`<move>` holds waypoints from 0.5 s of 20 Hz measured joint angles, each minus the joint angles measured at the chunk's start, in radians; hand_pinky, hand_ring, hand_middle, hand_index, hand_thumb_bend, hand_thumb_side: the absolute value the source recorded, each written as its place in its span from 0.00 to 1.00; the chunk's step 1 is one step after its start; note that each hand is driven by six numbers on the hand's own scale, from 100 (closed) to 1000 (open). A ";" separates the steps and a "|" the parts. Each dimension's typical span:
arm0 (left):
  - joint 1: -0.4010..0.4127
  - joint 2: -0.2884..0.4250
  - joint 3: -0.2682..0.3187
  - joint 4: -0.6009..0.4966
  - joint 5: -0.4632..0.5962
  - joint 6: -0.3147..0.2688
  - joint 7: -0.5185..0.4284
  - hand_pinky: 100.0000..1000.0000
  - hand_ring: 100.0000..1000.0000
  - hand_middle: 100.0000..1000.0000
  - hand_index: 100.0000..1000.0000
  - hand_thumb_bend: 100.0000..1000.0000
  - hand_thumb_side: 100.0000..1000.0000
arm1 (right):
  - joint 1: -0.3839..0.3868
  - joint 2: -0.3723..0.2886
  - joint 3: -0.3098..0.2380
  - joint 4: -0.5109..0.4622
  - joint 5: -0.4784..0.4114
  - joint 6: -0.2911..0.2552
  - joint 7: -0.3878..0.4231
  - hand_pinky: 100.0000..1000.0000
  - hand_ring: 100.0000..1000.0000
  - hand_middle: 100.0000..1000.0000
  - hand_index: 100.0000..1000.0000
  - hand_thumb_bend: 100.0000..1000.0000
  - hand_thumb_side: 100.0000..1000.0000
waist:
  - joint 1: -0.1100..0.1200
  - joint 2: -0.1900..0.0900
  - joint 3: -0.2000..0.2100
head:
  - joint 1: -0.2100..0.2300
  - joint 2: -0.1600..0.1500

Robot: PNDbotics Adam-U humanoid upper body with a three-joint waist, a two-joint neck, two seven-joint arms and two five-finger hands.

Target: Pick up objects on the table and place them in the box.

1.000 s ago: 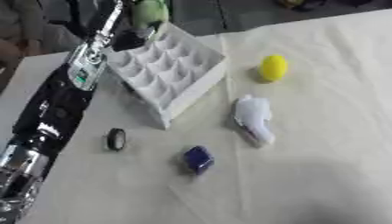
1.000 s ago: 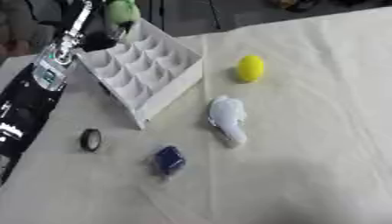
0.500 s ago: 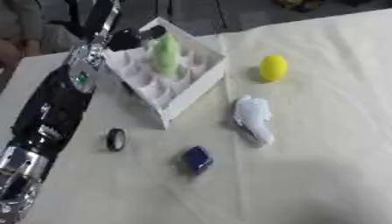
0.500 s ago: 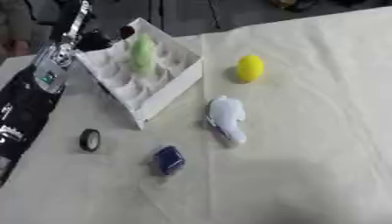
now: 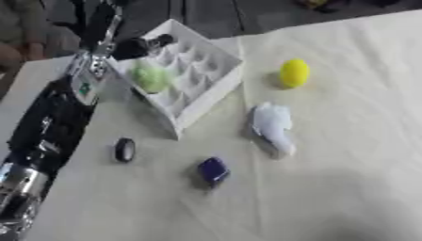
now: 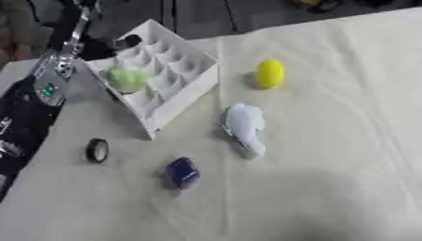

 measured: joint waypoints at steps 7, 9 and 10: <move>0.133 0.039 0.088 -0.164 0.101 -0.012 0.082 0.80 0.81 0.82 0.83 0.77 0.60 | 0.001 0.000 -0.005 0.000 0.000 0.001 -0.004 0.48 0.53 0.62 0.75 0.07 0.78 | 0.000 0.000 0.026 | -0.021 0.000; 0.177 0.044 0.096 -0.214 0.131 -0.020 0.084 0.78 0.79 0.81 0.83 0.72 0.63 | 0.000 0.000 -0.007 0.000 0.001 0.001 -0.006 0.48 0.53 0.62 0.75 0.07 0.78 | 0.000 0.000 0.033 | -0.029 0.000; 0.201 0.044 0.097 -0.238 0.147 -0.026 0.079 0.78 0.79 0.81 0.83 0.72 0.63 | 0.000 0.000 -0.007 0.000 0.001 0.001 -0.008 0.48 0.53 0.62 0.75 0.07 0.78 | 0.000 0.000 0.035 | -0.033 -0.001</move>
